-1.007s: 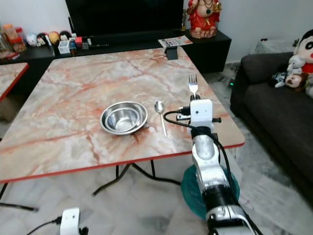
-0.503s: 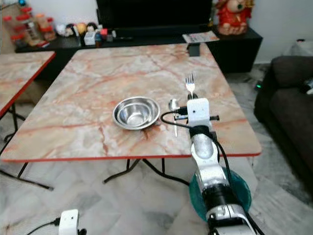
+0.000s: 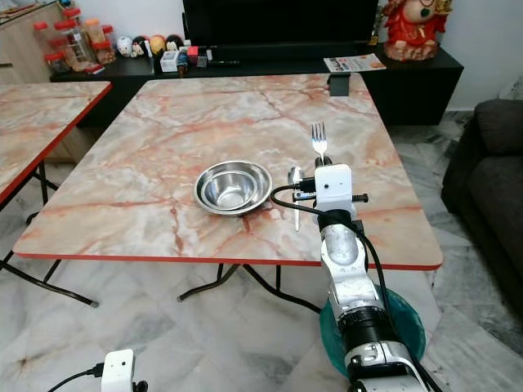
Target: Setting the table
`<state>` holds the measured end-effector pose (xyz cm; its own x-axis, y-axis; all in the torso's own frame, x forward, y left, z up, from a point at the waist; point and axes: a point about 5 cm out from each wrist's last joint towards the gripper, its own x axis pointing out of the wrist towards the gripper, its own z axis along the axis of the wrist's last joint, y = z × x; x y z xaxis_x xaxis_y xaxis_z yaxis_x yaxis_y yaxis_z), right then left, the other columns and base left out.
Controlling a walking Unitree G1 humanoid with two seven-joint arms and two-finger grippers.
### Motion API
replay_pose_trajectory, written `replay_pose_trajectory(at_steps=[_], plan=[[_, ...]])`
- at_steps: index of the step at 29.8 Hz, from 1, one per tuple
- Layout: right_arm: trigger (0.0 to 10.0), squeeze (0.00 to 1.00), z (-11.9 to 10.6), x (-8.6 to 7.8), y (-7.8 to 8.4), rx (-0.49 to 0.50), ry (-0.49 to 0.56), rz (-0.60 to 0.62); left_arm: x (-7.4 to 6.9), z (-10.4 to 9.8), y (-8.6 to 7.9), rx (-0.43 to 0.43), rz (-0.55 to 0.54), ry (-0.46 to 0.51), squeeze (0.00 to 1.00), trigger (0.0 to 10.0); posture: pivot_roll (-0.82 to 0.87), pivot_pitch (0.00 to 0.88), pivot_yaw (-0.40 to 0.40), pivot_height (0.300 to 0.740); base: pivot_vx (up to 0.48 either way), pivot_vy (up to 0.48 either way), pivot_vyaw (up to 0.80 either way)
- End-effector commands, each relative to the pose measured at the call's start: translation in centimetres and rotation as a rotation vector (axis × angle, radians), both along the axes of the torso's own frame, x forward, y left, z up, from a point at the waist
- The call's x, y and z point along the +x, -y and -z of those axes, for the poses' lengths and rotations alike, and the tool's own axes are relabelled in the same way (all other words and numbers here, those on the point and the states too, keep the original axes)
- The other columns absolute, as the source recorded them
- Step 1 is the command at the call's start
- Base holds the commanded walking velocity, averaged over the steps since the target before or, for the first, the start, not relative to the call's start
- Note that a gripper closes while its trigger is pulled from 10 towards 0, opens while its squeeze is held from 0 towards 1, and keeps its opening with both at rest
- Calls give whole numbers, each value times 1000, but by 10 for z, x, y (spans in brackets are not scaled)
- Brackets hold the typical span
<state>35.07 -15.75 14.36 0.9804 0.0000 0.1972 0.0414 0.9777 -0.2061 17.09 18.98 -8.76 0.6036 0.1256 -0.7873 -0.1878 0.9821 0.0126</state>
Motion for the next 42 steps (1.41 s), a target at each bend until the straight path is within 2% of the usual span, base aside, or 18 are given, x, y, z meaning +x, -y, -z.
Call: replay_pose_trajectory(at_steps=[1, 8, 10, 36, 42], plan=[[10000, 0, -3, 1, -3, 11, 6, -12, 1, -1, -6, 12, -16, 7, 0, 10000, -21, 23, 54, 740, 0, 0, 0], [10000, 0, -3, 2, -3, 27, -1, -13, 0, -1, -6, 13, -17, 5, 0, 10000, -21, 23, 52, 740, 254, 0, -296], [10000, 0, -4, 2, -4, 5, 11, -15, 0, -1, -5, 12, -17, 5, 0, 10000, -21, 23, 52, 740, 304, 0, 0], [10000, 0, 0, 0, -5, 4, -5, -18, 0, -1, -5, 11, -19, 7, 0, 10000, -20, 28, 54, 740, 302, 0, 0], [10000, 0, 18, -7, 0, -7, -102, 20, -1, -1, -5, -3, -20, 8, 0, 10000, -22, 31, 55, 740, 0, 0, 0]])
